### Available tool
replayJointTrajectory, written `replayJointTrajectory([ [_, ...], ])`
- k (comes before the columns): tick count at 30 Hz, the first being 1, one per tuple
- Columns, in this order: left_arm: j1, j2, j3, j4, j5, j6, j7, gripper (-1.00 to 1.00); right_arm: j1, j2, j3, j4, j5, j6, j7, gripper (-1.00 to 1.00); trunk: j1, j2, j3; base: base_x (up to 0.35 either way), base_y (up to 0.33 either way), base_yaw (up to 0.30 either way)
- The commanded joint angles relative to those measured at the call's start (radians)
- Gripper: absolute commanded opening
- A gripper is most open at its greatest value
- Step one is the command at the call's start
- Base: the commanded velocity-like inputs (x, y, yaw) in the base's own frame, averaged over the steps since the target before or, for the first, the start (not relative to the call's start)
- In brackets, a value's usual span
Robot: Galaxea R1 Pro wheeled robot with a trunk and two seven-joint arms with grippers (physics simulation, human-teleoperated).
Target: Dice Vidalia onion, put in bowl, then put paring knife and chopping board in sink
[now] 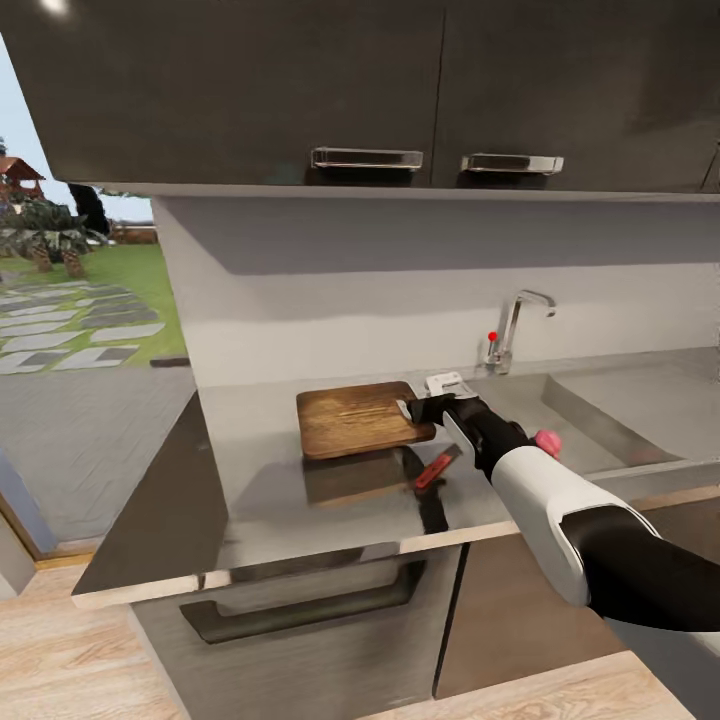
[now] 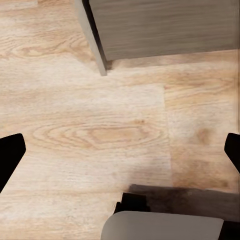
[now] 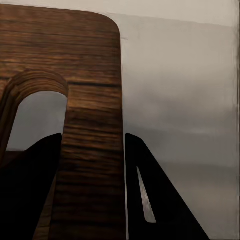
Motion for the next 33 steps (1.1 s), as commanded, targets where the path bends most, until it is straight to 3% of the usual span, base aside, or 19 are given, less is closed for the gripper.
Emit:
replayJointTrajectory([
  [1, 0.000, 0.000, 0.000, -0.002, 0.006, -0.001, 0.000, 1.00, 0.000, -0.001, 0.003, -0.002, -0.001, 0.005, 0.003, -1.00, 0.000, 0.000, -0.001, 0.000, -0.106, 0.000],
  [33, 0.001, 0.000, 0.000, -0.002, 0.006, -0.001, 0.000, 1.00, 0.000, 0.001, 0.001, -0.001, -0.007, 0.002, 0.005, -1.00, 0.000, 0.000, -0.004, 0.000, -0.007, 0.000],
])
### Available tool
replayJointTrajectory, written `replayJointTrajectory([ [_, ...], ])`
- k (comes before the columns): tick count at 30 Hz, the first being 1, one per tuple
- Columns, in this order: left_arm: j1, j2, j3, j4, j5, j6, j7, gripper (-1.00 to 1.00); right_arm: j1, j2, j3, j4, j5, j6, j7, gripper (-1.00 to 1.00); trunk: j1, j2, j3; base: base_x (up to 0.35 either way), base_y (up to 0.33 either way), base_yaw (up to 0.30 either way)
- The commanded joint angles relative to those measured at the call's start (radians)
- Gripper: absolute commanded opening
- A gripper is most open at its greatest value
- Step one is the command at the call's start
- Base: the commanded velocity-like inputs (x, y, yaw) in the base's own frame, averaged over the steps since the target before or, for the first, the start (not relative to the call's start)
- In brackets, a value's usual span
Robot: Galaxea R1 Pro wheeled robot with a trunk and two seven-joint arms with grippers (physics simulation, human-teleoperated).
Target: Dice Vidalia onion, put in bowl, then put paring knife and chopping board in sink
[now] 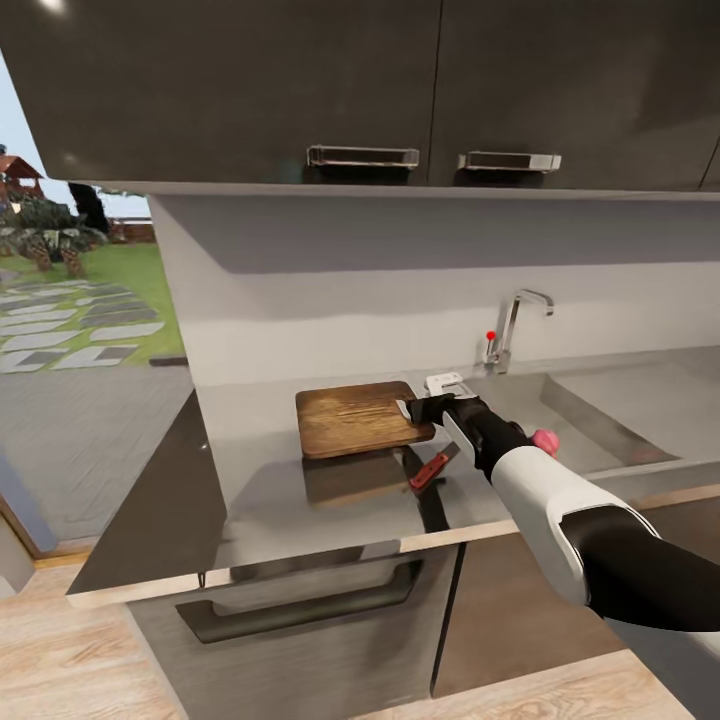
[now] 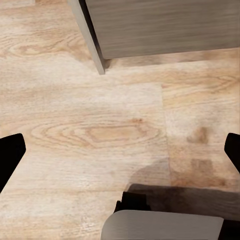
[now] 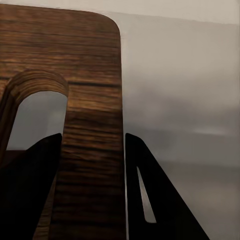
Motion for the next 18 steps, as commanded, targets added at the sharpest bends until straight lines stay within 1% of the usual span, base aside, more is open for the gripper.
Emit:
replayJointTrajectory([
  [1, 0.001, 0.000, -0.001, -0.002, 0.006, -0.001, 0.000, 1.00, -0.001, 0.000, 0.003, -0.002, -0.002, 0.005, 0.003, -1.00, 0.000, -0.001, -0.002, 0.000, 0.000, 0.000],
  [18, 0.001, 0.000, -0.001, -0.003, 0.006, -0.001, 0.000, 1.00, -0.001, 0.000, 0.003, -0.002, -0.002, 0.005, 0.003, -1.00, 0.000, -0.001, -0.026, 0.008, 0.000, 0.000],
])
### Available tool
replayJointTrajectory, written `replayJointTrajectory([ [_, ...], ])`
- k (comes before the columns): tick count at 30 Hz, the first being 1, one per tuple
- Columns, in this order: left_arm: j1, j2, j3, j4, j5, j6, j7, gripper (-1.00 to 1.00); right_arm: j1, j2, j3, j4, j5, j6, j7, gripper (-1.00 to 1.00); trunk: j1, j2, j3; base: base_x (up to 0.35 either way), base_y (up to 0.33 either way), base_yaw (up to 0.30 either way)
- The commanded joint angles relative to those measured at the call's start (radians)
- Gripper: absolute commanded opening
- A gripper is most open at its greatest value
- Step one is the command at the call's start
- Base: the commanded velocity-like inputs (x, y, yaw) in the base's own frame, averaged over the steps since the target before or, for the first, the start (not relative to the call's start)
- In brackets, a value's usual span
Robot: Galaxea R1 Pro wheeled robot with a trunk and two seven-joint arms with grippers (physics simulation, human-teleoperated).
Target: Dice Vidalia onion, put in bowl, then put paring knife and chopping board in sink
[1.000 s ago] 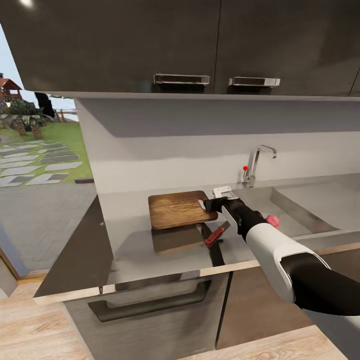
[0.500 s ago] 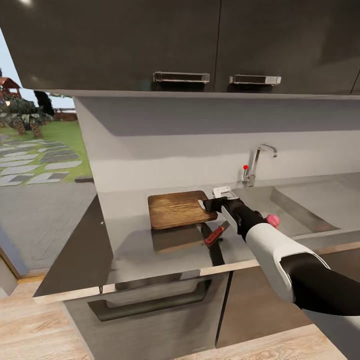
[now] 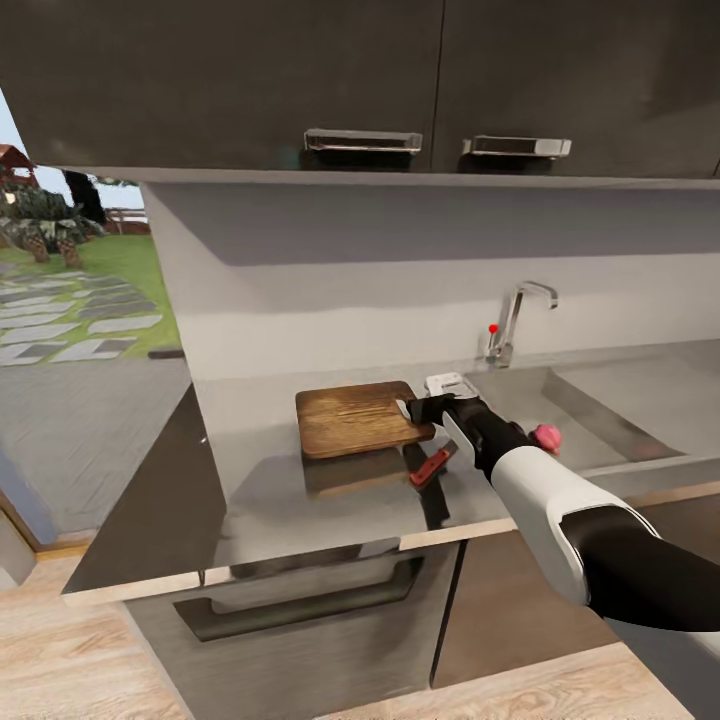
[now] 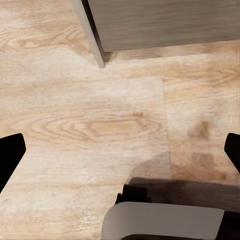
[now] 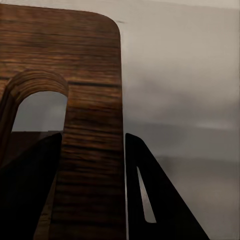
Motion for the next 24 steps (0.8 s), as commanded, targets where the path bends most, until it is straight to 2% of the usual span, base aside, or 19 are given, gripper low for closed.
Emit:
replayJointTrajectory([
  [1, 0.001, 0.000, -0.001, -0.002, 0.006, -0.001, 0.000, 1.00, -0.001, 0.000, 0.003, -0.002, -0.002, 0.005, 0.003, -1.00, 0.000, 0.000, -0.002, 0.114, 0.000, 0.000],
  [9, 0.001, 0.000, -0.001, -0.002, 0.006, -0.001, 0.000, 1.00, -0.001, 0.000, 0.003, -0.002, -0.002, 0.005, 0.003, -1.00, 0.000, 0.000, -0.014, 0.177, 0.000, 0.000],
  [24, 0.001, 0.000, -0.001, -0.002, 0.006, -0.001, 0.000, 1.00, -0.001, -0.001, 0.003, -0.002, -0.002, 0.005, 0.003, -1.00, 0.000, 0.000, -0.020, 0.014, 0.000, 0.000],
])
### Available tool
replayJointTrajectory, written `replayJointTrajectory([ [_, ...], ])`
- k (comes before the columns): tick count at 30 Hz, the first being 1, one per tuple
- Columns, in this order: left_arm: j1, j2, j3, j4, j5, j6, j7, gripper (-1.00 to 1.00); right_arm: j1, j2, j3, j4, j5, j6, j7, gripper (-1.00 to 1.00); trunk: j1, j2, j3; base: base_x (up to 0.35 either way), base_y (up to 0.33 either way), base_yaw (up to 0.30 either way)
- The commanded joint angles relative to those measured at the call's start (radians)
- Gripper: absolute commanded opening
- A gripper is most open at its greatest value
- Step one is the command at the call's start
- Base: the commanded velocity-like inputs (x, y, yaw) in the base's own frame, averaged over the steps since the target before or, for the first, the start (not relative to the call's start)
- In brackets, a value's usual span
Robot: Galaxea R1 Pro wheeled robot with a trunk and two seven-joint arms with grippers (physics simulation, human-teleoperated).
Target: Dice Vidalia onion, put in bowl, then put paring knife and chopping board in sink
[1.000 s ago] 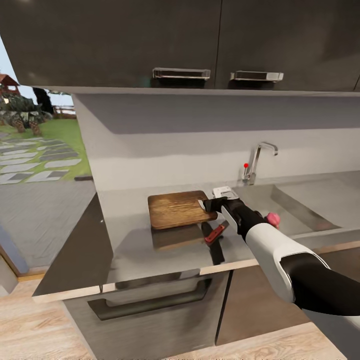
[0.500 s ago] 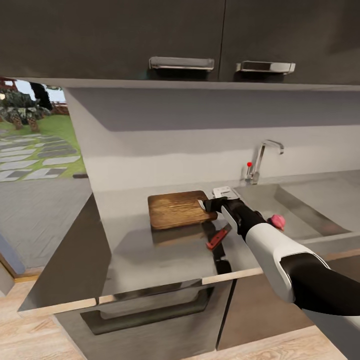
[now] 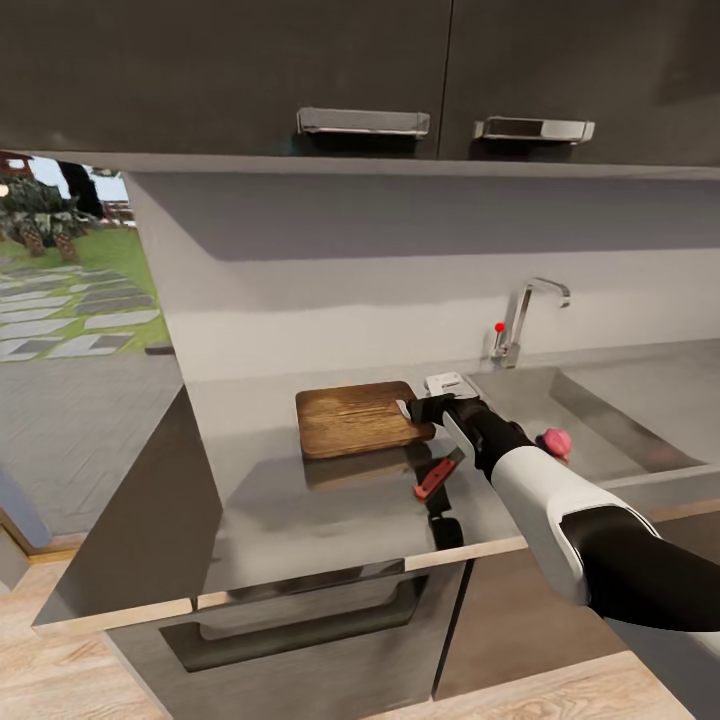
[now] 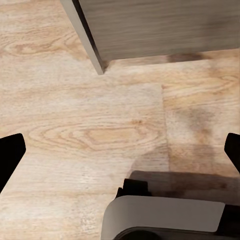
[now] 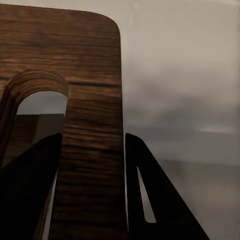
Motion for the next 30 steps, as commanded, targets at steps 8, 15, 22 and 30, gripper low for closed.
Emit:
replayJointTrajectory([
  [8, 0.001, 0.000, -0.001, -0.001, 0.006, -0.001, 0.000, 1.00, 0.000, -0.003, 0.003, -0.002, -0.002, 0.005, 0.003, -1.00, 0.000, 0.000, -0.008, 0.000, 0.000, 0.000],
  [15, 0.001, 0.000, -0.001, -0.001, 0.006, -0.001, 0.000, 1.00, 0.000, -0.005, 0.003, -0.002, -0.002, 0.005, 0.003, -1.00, 0.000, 0.000, -0.016, 0.000, 0.000, 0.000],
  [22, 0.001, 0.000, -0.001, 0.000, 0.006, -0.001, 0.000, 1.00, 0.000, -0.007, 0.002, -0.002, -0.001, 0.005, 0.001, -1.00, 0.000, 0.000, -0.023, 0.000, 0.000, 0.000],
  [30, 0.001, 0.000, -0.001, 0.000, 0.006, -0.001, 0.000, 1.00, 0.000, -0.007, 0.002, -0.002, -0.001, 0.005, 0.001, -1.00, 0.000, 0.000, -0.032, 0.000, 0.000, 0.000],
])
